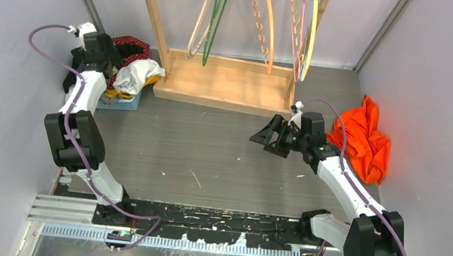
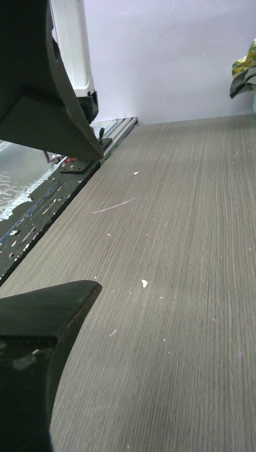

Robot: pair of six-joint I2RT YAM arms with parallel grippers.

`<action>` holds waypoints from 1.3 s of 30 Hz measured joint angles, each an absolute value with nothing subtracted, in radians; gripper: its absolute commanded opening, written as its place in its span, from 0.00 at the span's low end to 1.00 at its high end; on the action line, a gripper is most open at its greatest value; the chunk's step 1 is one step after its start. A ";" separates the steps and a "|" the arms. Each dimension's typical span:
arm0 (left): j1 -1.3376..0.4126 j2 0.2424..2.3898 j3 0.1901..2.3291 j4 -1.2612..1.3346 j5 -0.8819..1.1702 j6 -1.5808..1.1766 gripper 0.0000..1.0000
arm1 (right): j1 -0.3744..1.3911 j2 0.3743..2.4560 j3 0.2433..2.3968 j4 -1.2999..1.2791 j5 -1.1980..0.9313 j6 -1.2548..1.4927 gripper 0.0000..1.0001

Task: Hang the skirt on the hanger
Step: Pick up the skirt from the bin, then flatten out the skirt at the center of the board.

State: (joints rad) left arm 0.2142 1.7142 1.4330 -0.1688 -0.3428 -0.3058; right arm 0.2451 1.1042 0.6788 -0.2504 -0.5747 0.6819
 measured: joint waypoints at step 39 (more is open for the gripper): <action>-0.363 1.278 1.394 -0.808 -0.136 -0.466 0.00 | 0.253 1.079 0.709 -0.278 -0.566 0.678 0.88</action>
